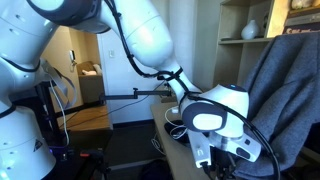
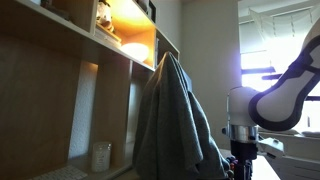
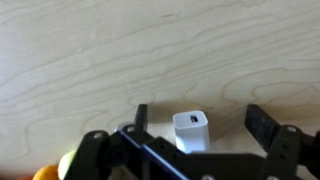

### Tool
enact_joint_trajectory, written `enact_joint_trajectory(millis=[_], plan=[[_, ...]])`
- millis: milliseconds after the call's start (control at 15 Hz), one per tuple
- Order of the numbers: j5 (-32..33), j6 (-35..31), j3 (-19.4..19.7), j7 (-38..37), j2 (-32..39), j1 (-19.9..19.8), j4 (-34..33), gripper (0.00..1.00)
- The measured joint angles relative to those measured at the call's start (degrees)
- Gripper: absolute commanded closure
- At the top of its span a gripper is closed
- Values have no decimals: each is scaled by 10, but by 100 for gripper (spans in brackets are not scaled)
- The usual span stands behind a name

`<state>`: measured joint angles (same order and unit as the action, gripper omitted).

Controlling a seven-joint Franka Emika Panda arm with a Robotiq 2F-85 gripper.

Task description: Take the object and put it in the bag

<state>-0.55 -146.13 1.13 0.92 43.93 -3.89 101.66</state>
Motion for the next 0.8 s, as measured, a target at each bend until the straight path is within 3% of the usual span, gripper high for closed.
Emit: enact_joint_trajectory(millis=[267,333,467,800], plan=[[0,0,0,0,0,0,0,1],[0,0,0,0,0,0,0,26],[0,0,0,0,0,0,0,30],[0,0,0,0,-3,1,-6,69]])
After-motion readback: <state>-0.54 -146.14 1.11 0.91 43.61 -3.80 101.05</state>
